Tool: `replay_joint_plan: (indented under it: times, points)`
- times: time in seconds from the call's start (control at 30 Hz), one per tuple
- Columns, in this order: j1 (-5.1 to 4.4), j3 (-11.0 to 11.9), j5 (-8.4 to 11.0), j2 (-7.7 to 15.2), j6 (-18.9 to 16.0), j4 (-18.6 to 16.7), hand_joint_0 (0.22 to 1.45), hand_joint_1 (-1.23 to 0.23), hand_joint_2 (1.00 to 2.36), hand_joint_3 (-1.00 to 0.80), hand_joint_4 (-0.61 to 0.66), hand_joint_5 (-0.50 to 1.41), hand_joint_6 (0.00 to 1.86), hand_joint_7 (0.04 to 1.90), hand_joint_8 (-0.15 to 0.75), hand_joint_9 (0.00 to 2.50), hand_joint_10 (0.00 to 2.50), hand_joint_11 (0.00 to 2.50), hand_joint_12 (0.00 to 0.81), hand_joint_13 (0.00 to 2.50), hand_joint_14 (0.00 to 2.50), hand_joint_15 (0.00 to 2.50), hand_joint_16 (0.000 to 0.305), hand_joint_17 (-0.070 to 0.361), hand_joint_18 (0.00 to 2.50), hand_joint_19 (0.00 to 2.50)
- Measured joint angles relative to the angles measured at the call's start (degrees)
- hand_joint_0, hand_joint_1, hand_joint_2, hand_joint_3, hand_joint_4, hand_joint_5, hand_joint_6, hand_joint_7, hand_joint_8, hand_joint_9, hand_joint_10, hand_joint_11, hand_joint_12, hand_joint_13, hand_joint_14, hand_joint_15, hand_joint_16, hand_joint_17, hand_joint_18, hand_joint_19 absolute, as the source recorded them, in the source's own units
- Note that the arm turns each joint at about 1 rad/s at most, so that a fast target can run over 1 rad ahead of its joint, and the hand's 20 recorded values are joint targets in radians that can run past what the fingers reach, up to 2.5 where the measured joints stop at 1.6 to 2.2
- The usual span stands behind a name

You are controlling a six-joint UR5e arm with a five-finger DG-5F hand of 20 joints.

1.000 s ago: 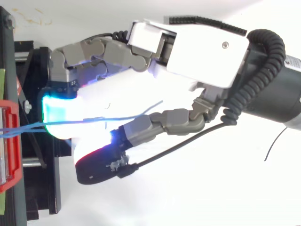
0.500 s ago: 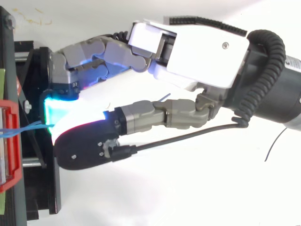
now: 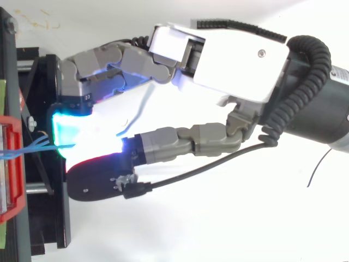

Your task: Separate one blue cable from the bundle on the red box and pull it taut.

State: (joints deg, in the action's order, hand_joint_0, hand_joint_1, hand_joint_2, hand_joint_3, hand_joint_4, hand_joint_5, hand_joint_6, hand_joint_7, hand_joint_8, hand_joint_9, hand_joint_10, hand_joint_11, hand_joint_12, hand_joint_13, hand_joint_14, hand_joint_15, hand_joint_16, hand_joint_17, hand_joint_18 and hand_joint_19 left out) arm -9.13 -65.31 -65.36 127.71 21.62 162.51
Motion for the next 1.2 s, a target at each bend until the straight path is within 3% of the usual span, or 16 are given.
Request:
replay_joint_plan:
  times: [0.43,0.67,0.77,1.2]
  points:
    - [0.27,-0.6,0.16,0.0,0.6,1.0,0.60,-0.70,1.02,-0.03,0.23,-0.12,0.74,1.08,0.351,0.71,0.01,0.27,0.398,0.53,0.01,0.18,0.047,0.105,0.55,0.22]
    - [-0.03,-5.0,1.91,0.0,-0.1,0.8,0.60,-0.70,1.02,-0.03,0.23,-0.13,0.76,1.04,0.345,0.70,0.01,0.28,0.397,0.50,0.01,0.18,0.047,0.105,0.51,0.21]
    - [-0.18,-5.9,2.92,0.0,-1.1,0.5,0.61,-0.70,1.02,-0.04,0.24,-0.13,0.76,1.03,0.343,0.70,0.01,0.27,0.394,0.50,0.00,0.18,0.046,0.104,0.51,0.20]
    - [-0.30,-6.2,3.47,0.0,-3.0,0.3,0.61,-0.71,1.02,-0.06,0.24,-0.14,0.76,1.02,0.338,0.69,0.01,0.30,0.391,0.49,0.01,0.17,0.046,0.103,0.49,0.20]
